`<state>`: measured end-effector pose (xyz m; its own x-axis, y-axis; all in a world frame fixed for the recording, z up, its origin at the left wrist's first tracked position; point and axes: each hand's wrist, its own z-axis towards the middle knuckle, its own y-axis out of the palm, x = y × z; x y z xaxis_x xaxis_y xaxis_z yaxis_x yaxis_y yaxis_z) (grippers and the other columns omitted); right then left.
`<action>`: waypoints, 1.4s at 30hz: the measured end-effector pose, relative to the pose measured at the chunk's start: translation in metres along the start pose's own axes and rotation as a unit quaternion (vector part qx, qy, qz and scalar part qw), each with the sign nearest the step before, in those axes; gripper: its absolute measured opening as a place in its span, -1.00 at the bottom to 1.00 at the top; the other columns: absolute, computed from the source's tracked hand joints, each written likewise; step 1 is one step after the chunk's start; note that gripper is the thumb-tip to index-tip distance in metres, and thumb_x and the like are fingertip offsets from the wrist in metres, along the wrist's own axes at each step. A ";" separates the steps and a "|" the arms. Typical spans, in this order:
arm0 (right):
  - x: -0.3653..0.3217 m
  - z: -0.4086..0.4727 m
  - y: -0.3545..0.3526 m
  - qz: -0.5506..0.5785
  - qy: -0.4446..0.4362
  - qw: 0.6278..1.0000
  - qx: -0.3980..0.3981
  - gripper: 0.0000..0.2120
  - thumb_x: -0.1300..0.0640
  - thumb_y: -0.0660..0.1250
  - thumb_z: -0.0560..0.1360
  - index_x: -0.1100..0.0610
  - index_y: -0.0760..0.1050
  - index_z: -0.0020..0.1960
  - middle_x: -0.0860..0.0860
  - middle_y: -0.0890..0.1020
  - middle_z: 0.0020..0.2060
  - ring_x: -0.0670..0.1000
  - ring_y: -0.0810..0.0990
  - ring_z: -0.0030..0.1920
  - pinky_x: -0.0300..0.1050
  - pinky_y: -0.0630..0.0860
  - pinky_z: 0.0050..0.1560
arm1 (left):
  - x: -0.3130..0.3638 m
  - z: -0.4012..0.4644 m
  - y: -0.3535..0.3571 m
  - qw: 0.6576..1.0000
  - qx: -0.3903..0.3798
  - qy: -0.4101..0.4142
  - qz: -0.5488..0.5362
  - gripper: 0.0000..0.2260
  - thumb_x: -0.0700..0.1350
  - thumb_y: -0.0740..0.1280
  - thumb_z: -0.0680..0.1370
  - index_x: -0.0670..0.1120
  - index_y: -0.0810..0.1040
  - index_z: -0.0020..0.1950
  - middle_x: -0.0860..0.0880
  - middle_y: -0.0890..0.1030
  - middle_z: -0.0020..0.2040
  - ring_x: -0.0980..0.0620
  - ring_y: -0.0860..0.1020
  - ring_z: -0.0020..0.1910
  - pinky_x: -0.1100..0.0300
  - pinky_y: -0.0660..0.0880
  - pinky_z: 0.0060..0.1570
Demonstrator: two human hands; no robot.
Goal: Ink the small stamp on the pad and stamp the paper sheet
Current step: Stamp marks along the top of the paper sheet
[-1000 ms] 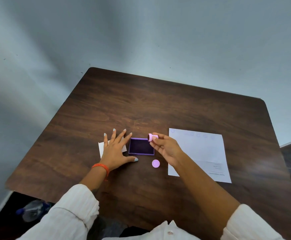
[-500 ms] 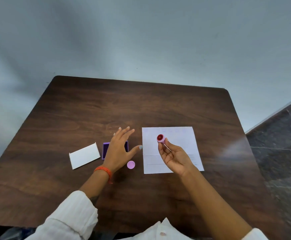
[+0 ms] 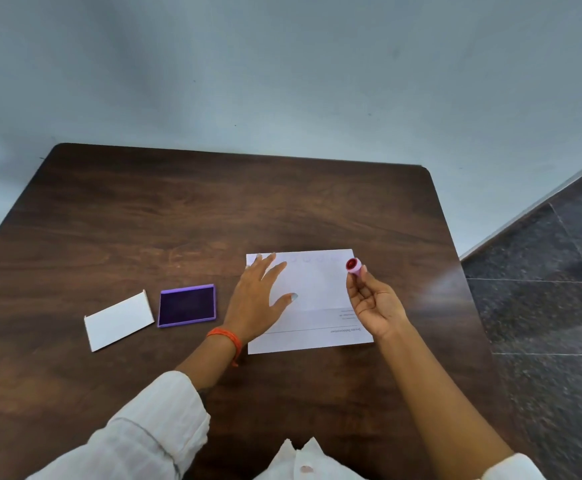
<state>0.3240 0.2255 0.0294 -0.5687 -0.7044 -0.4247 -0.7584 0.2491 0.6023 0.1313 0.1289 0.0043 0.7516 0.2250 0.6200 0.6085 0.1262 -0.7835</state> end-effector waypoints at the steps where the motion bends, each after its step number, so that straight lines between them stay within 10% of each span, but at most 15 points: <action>1: -0.004 0.004 0.001 -0.016 -0.012 1.000 0.007 -0.82 0.29 0.37 0.41 0.28 0.58 0.01 0.16 0.70 -0.13 0.02 0.69 -0.15 -0.14 0.65 -0.12 | 0.000 0.002 0.003 1.000 -0.001 0.000 0.011 -0.45 0.12 0.26 0.50 0.01 0.19 0.44 -0.03 0.13 0.53 -0.05 0.03 0.51 -0.02 0.03 0.45; 7: -0.017 0.030 0.012 -0.229 -0.162 0.953 0.111 -0.81 0.24 0.40 0.41 0.19 0.57 0.02 0.10 0.69 -0.11 0.04 0.67 -0.10 -0.09 0.62 -0.02 | -0.003 0.012 0.015 0.998 -0.008 0.000 0.054 -0.45 0.10 0.19 0.54 -0.02 0.11 0.46 -0.06 0.03 0.54 -0.06 -0.07 0.52 -0.02 -0.07 0.47; 15: -0.011 0.047 0.009 -0.543 -0.329 0.763 0.122 -0.77 0.20 0.38 0.44 0.15 0.56 0.09 0.10 0.67 -0.01 0.00 0.61 -0.07 -0.20 0.52 0.02 | -0.007 0.016 0.021 0.996 -0.022 0.001 0.083 -0.46 0.07 0.14 0.57 -0.03 0.01 0.48 -0.06 -0.05 0.55 -0.06 -0.15 0.52 0.07 -0.20 0.44; 42: -0.008 0.060 0.017 -0.786 -0.365 0.497 0.047 -0.80 0.36 0.26 0.47 0.29 0.51 0.09 0.22 0.62 -0.01 0.17 0.54 0.00 -0.03 0.53 -0.05 | -0.019 0.016 0.029 0.996 -0.029 -0.003 0.087 -0.43 0.09 0.15 0.56 -0.03 -0.01 0.48 -0.04 -0.05 0.55 -0.04 -0.14 0.52 0.10 -0.22 0.42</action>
<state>0.2960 0.2753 0.0021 0.8114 0.3429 -0.4734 -0.4404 -0.1740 -0.8808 0.1308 0.1434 -0.0304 0.8456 0.2445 0.4745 0.4830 0.0282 -0.8752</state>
